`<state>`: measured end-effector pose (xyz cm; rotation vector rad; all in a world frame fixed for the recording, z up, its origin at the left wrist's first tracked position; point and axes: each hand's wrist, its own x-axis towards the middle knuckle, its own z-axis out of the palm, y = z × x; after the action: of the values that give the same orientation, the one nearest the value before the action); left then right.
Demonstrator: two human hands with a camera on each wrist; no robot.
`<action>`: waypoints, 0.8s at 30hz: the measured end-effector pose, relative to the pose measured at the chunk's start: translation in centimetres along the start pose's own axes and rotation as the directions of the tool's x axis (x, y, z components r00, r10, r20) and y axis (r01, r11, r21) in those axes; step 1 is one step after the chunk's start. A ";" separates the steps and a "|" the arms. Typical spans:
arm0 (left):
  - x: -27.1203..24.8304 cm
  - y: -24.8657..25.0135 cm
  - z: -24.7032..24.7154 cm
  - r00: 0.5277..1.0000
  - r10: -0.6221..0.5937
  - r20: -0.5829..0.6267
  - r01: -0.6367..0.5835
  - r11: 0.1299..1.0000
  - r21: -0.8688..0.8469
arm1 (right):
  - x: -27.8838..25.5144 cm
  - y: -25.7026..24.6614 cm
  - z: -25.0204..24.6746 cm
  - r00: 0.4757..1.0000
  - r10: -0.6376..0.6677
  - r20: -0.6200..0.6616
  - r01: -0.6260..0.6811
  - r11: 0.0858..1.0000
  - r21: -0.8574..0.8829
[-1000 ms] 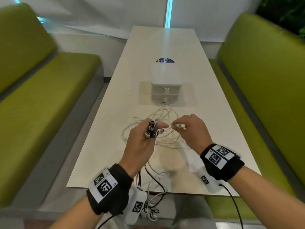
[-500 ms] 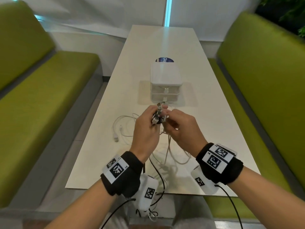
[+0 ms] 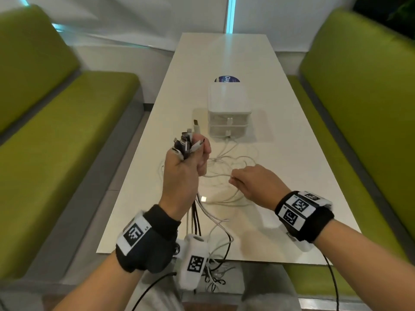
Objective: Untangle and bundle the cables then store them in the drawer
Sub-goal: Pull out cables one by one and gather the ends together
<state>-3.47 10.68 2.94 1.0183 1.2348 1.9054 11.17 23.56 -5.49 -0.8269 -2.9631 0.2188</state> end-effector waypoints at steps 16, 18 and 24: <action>-1.0 -1.1 -0.7 0.991 -0.123 0.058 0.106 0.967 0.233 | -1.6 -1.9 -2.7 0.971 0.055 -0.231 -0.074 0.994 -0.075; -1.3 -0.5 -0.4 0.986 -0.129 0.102 0.109 0.978 0.179 | -1.4 -3.5 -3.0 0.983 -0.035 -0.180 0.055 0.993 0.107; -1.4 1.0 -0.5 0.984 -0.137 0.116 0.123 0.985 0.123 | -0.2 -5.7 0.3 0.984 0.005 -0.176 0.108 0.773 0.626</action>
<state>-3.29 8.94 3.37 1.0717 1.3180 1.6618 8.40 18.59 -4.95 -0.6186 -2.4651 1.0235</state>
